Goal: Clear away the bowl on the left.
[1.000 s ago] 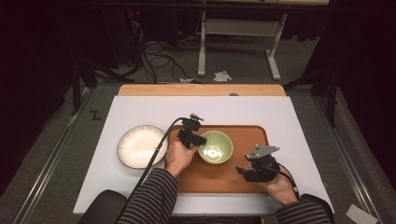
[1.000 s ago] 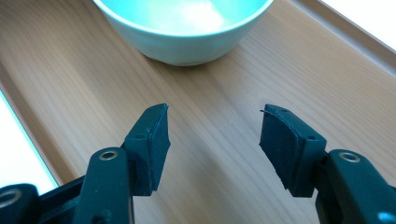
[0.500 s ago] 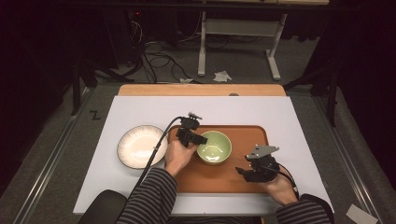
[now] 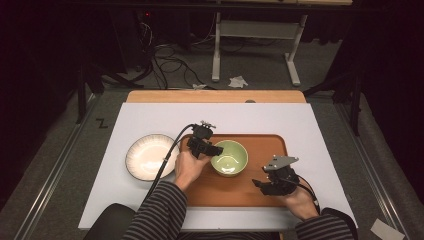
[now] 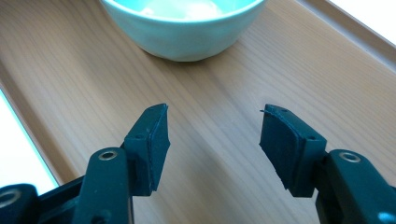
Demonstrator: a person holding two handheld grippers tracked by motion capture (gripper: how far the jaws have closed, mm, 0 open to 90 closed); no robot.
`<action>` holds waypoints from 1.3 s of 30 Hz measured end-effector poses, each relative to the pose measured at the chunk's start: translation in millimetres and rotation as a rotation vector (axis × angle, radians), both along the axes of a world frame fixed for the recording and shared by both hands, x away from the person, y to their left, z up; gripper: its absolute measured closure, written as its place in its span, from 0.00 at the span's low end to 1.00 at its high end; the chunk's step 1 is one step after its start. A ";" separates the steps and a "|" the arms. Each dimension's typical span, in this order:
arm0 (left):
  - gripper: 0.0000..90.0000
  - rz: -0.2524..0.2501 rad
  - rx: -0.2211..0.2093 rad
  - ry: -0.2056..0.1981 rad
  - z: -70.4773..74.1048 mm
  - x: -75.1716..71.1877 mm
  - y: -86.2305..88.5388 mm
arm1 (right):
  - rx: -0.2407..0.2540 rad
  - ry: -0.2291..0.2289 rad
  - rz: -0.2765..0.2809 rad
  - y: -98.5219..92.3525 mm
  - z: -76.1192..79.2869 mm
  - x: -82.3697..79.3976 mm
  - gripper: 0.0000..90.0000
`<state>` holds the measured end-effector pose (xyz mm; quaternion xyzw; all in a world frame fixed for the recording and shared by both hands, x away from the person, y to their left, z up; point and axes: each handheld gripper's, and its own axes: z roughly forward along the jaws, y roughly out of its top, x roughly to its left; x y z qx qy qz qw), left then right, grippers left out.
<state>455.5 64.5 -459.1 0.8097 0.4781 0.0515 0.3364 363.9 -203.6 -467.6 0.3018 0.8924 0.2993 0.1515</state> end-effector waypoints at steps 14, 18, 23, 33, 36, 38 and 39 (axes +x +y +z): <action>0.47 -0.008 0.014 -0.013 11.9 -8.4 5.5 | 0.000 0.003 -0.002 0.5 -0.3 0.1 0.48; 0.45 -0.011 0.019 -0.008 12.2 -10.7 7.3 | 0.000 0.004 -0.001 0.6 -0.4 0.1 0.48; 0.45 -0.020 0.021 -0.021 15.3 -15.6 9.7 | -0.002 0.005 -0.002 0.7 -0.7 0.2 0.48; 0.45 -0.028 0.025 -0.036 21.5 -20.6 14.0 | 0.000 0.003 -0.002 0.8 -0.7 0.1 0.48; 0.45 -0.030 0.027 -0.039 22.9 -22.8 15.6 | 0.000 0.005 -0.001 0.7 -0.5 0.1 0.48; 0.45 -0.027 0.023 -0.043 23.0 -23.7 16.0 | 0.001 0.003 -0.002 0.8 -0.7 0.1 0.48; 0.45 -0.033 0.025 -0.042 23.6 -25.3 17.3 | 0.001 0.005 -0.004 0.9 -0.7 0.0 0.48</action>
